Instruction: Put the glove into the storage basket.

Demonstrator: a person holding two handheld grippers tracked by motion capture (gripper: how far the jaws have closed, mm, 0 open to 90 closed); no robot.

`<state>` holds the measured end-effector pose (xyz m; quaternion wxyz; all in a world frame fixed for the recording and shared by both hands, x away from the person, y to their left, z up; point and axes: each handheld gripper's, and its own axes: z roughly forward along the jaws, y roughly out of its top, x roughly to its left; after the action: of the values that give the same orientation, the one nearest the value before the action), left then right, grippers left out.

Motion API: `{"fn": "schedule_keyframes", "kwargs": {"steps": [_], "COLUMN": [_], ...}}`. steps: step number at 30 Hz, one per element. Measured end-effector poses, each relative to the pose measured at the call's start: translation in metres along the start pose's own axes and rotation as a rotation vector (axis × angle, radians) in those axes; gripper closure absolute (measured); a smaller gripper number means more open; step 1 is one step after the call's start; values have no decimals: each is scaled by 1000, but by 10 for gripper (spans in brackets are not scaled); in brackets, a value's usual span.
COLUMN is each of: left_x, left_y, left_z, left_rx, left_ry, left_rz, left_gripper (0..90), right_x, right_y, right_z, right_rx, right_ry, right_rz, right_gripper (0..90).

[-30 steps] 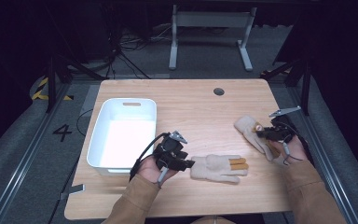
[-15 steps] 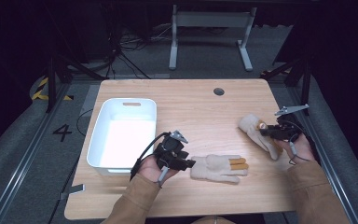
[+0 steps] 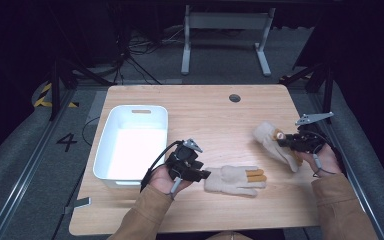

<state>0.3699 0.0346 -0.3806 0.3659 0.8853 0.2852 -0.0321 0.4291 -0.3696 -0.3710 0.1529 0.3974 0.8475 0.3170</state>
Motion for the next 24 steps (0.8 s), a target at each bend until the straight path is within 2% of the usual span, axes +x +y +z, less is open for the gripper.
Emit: {"fn": "schedule_keyframes", "kwargs": {"steps": [6, 15, 24], "left_x": [0, -1, -1], "left_y": [1, 3, 3], "left_z": [1, 1, 2], "left_rx": [1, 2, 7], "left_ry": [-5, -12, -17], "left_rz": [5, 10, 10], "left_gripper": [558, 558, 558], "right_x": [9, 24, 37], "right_y": [4, 11, 16], "right_z": [-6, -11, -14], "right_rx": [-7, 33, 46], "right_ry": [28, 93, 121], "right_rz": [-39, -100, -154], "right_gripper": [693, 693, 693]}}
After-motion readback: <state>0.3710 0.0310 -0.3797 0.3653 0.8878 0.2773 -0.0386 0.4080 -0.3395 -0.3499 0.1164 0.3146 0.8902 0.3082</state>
